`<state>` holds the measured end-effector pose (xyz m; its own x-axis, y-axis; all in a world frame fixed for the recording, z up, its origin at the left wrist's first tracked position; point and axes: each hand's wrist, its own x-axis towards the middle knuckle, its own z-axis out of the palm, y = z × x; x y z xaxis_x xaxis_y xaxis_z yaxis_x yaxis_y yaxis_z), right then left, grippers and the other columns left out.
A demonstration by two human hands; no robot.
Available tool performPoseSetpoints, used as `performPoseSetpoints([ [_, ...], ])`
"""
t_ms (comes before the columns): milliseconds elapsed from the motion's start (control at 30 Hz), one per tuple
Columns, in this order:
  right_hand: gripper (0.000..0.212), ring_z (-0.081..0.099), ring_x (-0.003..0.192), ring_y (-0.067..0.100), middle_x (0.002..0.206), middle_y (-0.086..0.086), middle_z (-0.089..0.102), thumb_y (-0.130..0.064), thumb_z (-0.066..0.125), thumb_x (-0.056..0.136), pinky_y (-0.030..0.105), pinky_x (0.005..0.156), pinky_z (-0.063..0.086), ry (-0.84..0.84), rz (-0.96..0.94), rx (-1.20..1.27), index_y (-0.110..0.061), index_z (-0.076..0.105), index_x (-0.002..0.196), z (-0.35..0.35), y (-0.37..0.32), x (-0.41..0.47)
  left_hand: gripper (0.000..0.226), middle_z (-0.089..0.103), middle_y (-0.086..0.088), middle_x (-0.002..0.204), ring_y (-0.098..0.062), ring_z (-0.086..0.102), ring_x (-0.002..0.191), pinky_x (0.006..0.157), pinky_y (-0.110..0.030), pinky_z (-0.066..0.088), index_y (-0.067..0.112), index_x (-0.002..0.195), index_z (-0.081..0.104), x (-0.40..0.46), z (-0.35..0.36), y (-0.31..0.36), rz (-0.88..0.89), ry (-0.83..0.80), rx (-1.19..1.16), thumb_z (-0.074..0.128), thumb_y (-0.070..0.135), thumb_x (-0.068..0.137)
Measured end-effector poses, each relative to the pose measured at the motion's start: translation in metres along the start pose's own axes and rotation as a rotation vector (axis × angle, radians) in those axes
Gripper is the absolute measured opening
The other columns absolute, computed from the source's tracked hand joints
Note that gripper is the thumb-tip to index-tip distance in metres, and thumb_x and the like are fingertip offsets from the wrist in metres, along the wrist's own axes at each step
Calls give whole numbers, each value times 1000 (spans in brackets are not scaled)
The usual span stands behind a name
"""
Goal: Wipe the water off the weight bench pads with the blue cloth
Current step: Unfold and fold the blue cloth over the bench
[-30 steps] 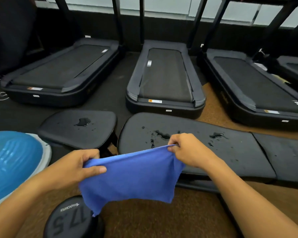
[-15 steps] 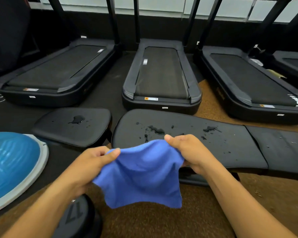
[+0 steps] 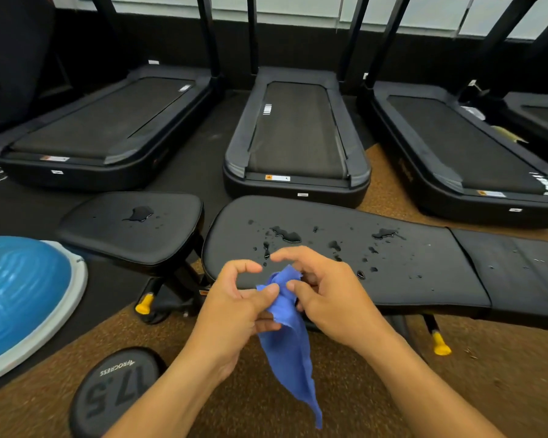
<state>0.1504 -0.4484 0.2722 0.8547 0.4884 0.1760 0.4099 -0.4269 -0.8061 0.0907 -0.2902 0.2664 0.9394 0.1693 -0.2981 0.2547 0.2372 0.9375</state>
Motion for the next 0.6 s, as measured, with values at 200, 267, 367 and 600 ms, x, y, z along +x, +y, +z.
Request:
performPoseSetpoints([
  [200,16,66,81,13,93,-13,67,-12,67,87,27,70,54,31,-172,-51,-24,75,95,-8,1,-4,21,75,-23,92,-26,74,76,63,-31,58,5,97,73,2,-5,3,-42,-24,-84,53,-1,98],
  [267,24,65,88,16,103,-13,64,-33,79,82,31,74,54,-82,-169,-83,-27,71,105,-11,-1,-6,29,73,-27,86,-29,73,74,63,-33,58,-2,103,73,2,-8,6,-59,-27,-124,46,-7,94],
  [367,45,58,96,8,113,-17,55,-49,80,79,27,79,51,-175,-174,-275,-31,64,117,-11,0,-7,35,74,-20,83,-27,74,73,67,-34,60,-2,106,73,2,-10,7,-63,-42,-104,44,-13,89],
  [600,14,62,80,13,95,-7,63,-24,60,93,38,70,53,-32,-294,-374,-17,72,95,-10,4,4,10,77,-5,83,-21,73,78,70,-32,55,15,93,75,9,-19,3,179,-43,360,66,10,95],
])
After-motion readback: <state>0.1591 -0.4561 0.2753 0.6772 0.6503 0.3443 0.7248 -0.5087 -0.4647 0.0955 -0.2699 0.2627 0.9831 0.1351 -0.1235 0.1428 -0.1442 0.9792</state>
